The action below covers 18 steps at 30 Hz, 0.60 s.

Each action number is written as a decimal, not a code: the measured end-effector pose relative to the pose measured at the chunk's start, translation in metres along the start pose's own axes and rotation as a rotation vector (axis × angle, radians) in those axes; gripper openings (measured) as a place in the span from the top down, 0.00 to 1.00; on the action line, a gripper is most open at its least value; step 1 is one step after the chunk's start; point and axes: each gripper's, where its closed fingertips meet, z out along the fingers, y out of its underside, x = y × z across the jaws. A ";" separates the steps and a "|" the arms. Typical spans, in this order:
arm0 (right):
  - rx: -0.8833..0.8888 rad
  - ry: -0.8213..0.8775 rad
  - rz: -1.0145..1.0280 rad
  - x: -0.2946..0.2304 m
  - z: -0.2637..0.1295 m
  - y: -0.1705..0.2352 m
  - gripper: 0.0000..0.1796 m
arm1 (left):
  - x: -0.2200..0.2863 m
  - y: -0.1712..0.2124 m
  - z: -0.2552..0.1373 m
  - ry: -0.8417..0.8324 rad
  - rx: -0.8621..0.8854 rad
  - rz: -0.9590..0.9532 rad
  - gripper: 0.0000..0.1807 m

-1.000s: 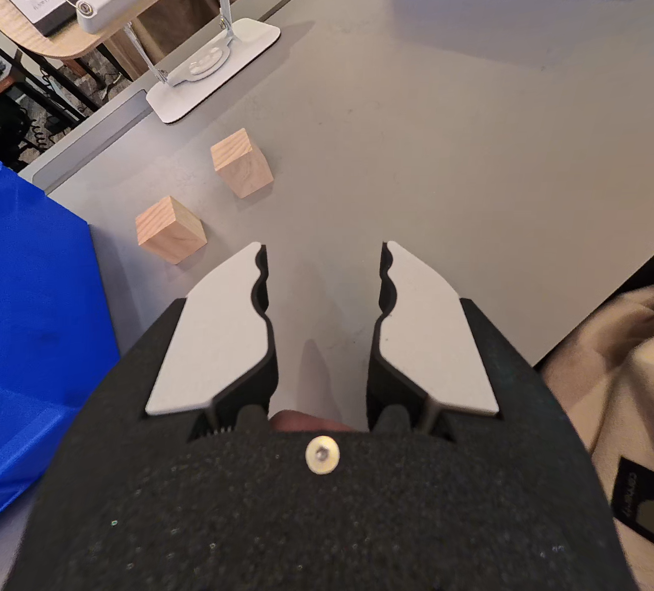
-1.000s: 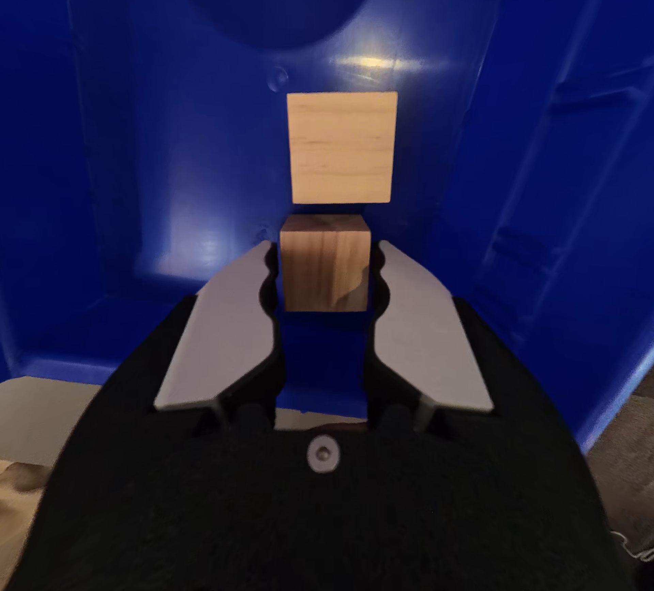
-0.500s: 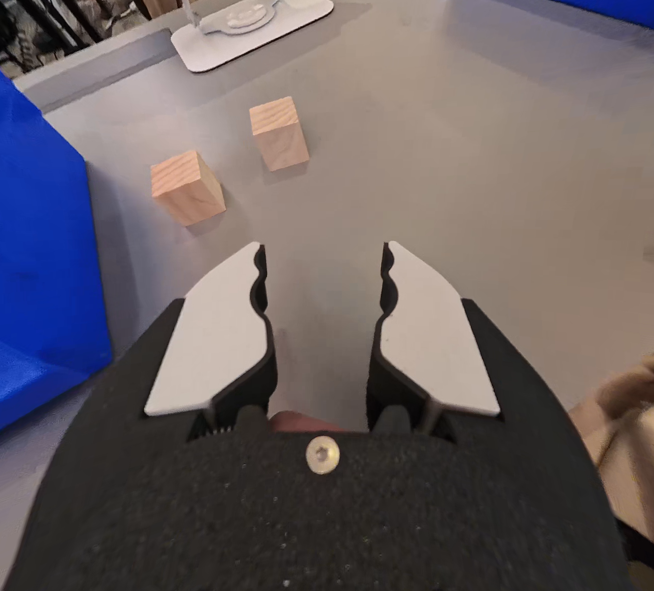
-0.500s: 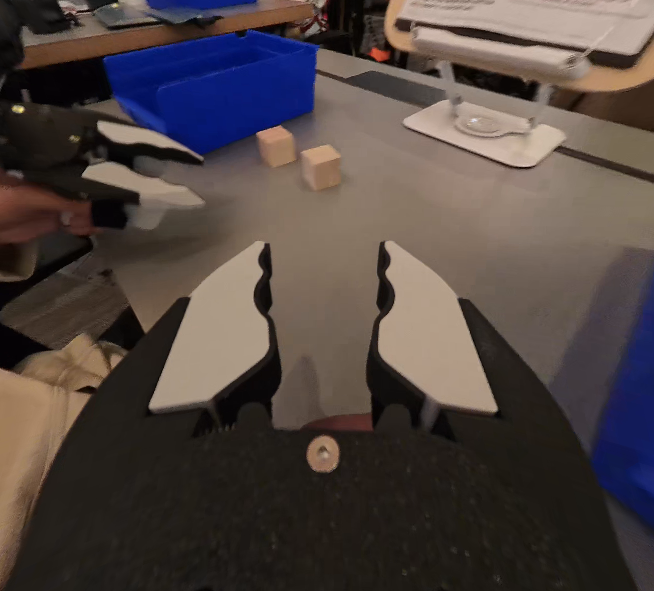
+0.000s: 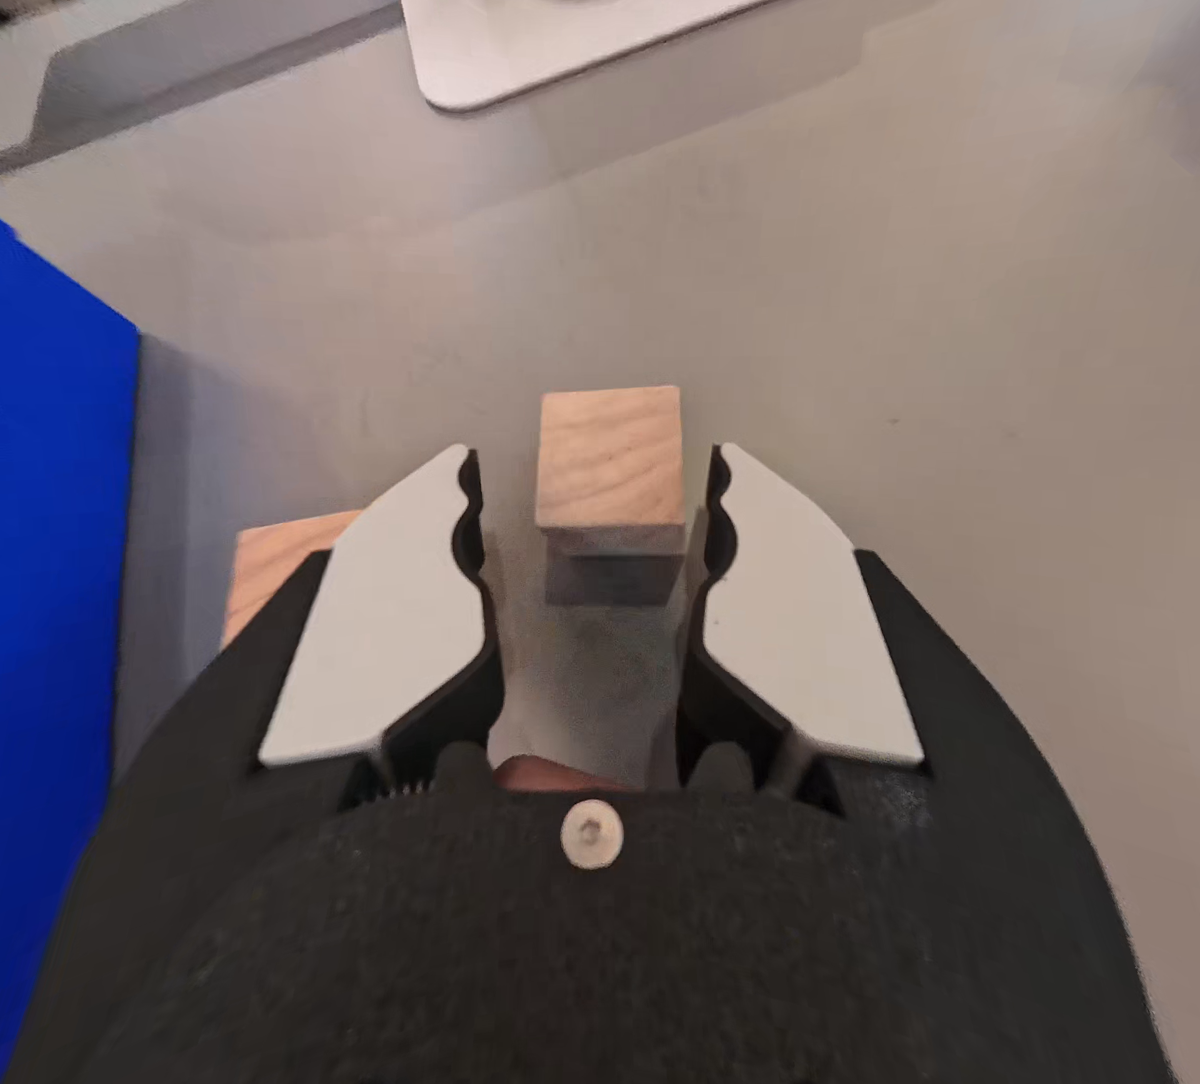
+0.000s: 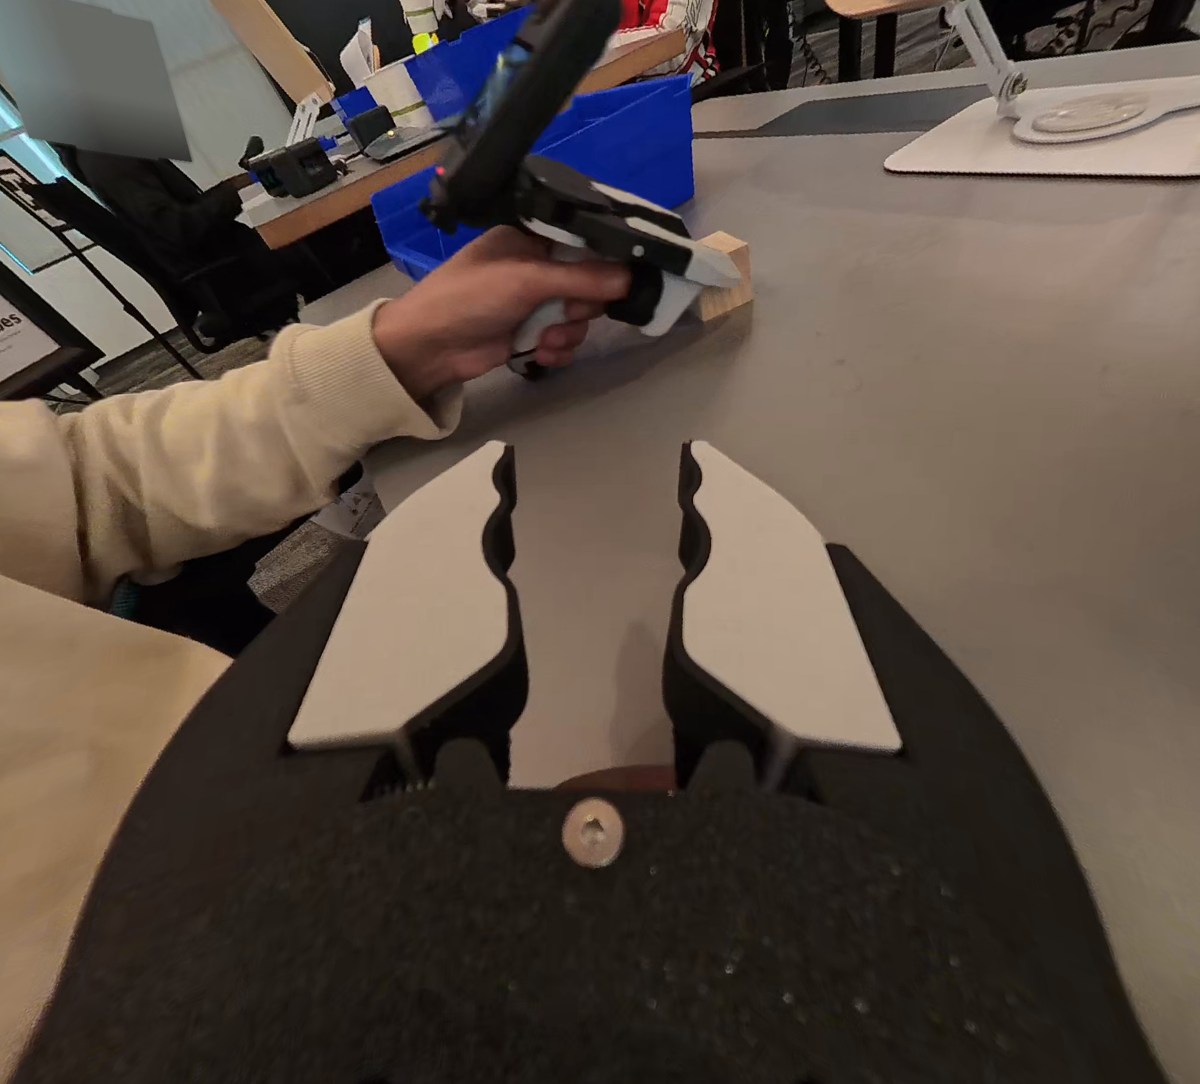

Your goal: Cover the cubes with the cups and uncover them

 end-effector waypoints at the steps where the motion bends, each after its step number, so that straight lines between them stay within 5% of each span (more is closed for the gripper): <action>1: -0.001 -0.001 0.003 0.000 -0.002 -0.001 0.73 | 0.002 0.006 0.009 0.018 -0.044 -0.012 0.68; 4: 0.014 -0.008 -0.002 -0.002 -0.007 -0.007 0.74 | 0.016 0.009 0.011 0.120 -0.114 0.013 0.74; 9: 0.046 0.034 -0.051 0.001 -0.017 -0.019 0.75 | 0.082 -0.018 -0.039 0.529 -0.014 0.296 0.74; 14: 0.046 0.074 -0.066 0.010 -0.023 -0.022 0.75 | 0.142 0.027 -0.088 0.938 0.017 0.661 0.74; 18: -0.037 0.074 -0.076 0.014 -0.016 -0.007 0.73 | 0.147 0.059 -0.085 0.958 -0.029 0.779 0.69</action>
